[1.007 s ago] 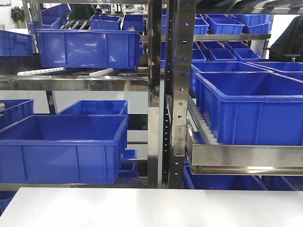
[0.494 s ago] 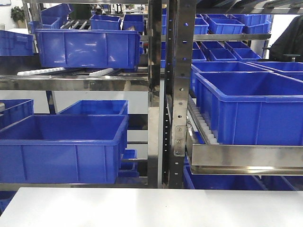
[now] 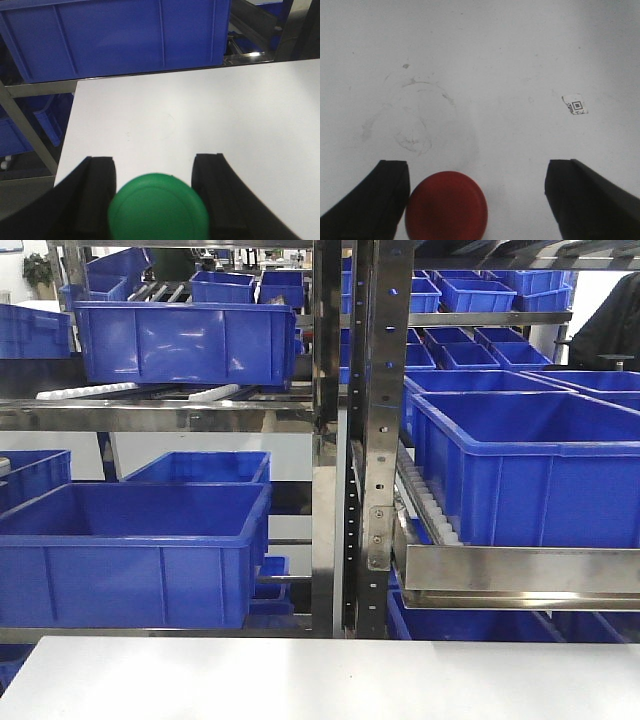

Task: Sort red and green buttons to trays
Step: 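Lower the right gripper and grasp the red push-button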

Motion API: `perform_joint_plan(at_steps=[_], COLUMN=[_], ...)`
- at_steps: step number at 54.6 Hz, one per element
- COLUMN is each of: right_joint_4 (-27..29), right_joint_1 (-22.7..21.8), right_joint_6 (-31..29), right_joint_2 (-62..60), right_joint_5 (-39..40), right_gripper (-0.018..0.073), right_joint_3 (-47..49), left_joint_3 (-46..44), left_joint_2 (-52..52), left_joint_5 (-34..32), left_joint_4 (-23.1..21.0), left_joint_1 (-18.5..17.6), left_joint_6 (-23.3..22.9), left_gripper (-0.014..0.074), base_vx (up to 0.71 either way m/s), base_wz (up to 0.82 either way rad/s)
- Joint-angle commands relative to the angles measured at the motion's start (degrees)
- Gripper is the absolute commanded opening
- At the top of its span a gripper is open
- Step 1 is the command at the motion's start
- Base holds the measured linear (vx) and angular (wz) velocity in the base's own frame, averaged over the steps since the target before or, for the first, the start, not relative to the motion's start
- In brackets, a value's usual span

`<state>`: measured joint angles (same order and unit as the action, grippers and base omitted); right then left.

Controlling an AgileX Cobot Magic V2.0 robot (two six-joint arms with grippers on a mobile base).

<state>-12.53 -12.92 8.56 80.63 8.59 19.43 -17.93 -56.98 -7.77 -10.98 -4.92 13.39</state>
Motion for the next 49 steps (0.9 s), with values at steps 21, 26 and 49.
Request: perform_joint_plan(at_steps=[21, 26, 49], right_joint_4=[-0.6, -0.6, -1.2], right_joint_1=[-0.3, -0.3, -0.3], right_joint_6=[0.0, 0.2, 0.5], right_joint_2=[11.7, 13.6, 15.4], right_joint_5=[17.7, 20.8, 20.4], right_gripper=[0.0592, 0.0566, 0.0174], right_joint_3=[1.5, 1.5, 1.5], left_joint_3=[-1.6, -1.6, -1.6], left_joint_2=[1.1, 1.1, 1.1], left_joint_5=[-4.4, -4.4, -4.5], left_joint_4=[-0.4, -0.4, -0.4], left_joint_1=[-0.5, -0.5, -0.5], left_joint_6=[-0.4, -0.4, -0.4], left_gripper=[-0.0007, -0.0007, -0.0007], base_vx=[0.00, 0.00, 0.00], base_wz=[0.00, 0.00, 0.00])
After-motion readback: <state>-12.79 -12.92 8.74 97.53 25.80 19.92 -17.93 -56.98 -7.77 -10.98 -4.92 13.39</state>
